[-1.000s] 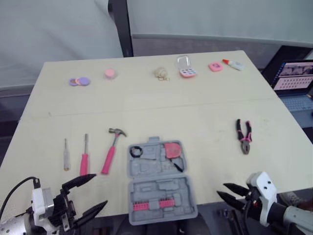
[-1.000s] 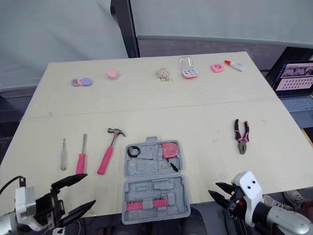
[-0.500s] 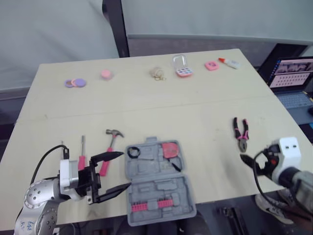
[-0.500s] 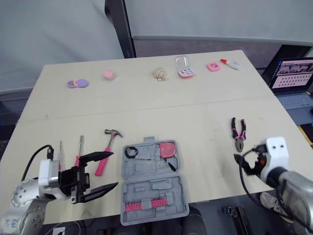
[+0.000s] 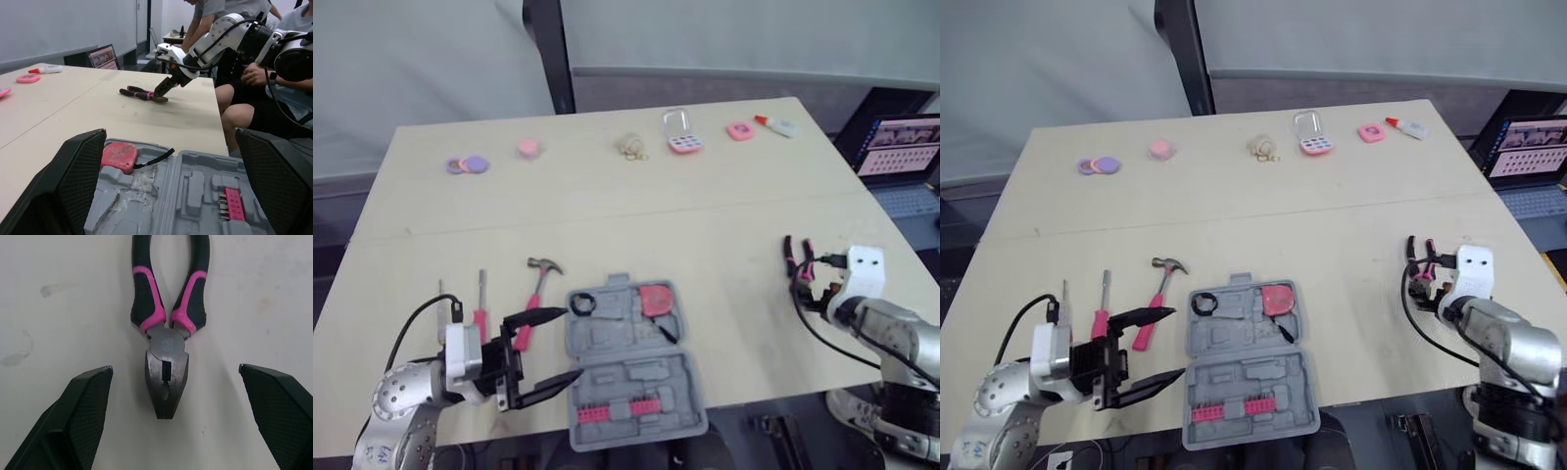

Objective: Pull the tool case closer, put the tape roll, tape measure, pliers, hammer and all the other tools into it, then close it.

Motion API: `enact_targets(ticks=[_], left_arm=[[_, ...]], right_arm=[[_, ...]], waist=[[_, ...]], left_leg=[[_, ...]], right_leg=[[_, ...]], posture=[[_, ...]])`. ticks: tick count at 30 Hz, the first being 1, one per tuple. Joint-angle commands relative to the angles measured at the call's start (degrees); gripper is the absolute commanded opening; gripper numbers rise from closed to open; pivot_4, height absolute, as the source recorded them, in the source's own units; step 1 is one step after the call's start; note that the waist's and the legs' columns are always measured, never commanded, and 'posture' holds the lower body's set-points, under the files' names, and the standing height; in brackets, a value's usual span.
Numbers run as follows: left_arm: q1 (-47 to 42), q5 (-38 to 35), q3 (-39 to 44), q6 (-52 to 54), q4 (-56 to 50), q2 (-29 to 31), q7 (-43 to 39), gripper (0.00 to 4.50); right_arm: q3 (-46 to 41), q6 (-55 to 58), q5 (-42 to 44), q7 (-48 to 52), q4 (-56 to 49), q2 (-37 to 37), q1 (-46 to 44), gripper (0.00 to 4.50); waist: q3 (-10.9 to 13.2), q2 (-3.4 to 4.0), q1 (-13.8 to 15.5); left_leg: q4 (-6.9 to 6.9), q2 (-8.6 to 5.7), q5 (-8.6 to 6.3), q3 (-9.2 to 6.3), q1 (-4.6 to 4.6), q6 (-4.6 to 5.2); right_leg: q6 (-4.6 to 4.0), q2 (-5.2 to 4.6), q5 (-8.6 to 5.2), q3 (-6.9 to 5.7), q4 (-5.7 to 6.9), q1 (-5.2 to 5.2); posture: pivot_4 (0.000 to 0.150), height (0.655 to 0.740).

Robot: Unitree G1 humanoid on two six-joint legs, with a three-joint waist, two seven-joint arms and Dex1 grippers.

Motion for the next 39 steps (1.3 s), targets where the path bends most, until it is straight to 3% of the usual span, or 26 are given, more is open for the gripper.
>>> enact_targets(ticks=[1,13,37,39], left_arm=[[0.6,0.1,0.2,-1.0,-1.6,0.1,0.5,4.5],[1.7,0.2,0.4,-1.0,-2.8,0.3,1.8,4.5],[1.7,0.8,-0.4,-1.8,-2.4,-0.3,3.0,4.5],[1.7,0.8,-0.5,-2.0,-2.3,-0.3,3.0,4.5]], right_arm=[[1.1,-3.6,-2.4,-1.1,2.5,0.1,-1.1,4.37],[3.2,-7.5,-5.2,-1.7,9.0,2.4,-4.4,4.37],[3.5,-7.7,-5.5,-1.5,11.3,3.0,-5.6,4.37],[3.5,-7.7,-5.5,-1.5,11.5,3.0,-5.7,3.81]], waist=[[0.0,0.0,-0.2],[0.0,-0.01,-0.4],[0.0,-0.06,-0.5],[0.0,-0.06,-0.5]], left_leg=[[0.0,0.0,0.0,0.0,0.0,0.0],[0.0,0.01,0.0,0.0,0.02,0.0],[0.0,0.02,0.0,-0.01,0.02,0.0],[0.0,0.02,0.0,-0.01,0.02,0.0]], right_leg=[[0.0,0.0,0.0,0.0,0.0,0.0],[0.01,0.0,0.0,0.01,-0.01,0.01],[0.01,0.0,0.0,0.01,-0.02,0.01],[0.01,0.0,0.0,0.01,-0.02,0.01]], posture=[[0.15,0.74],[0.15,0.74],[0.15,0.74],[0.15,0.74]])
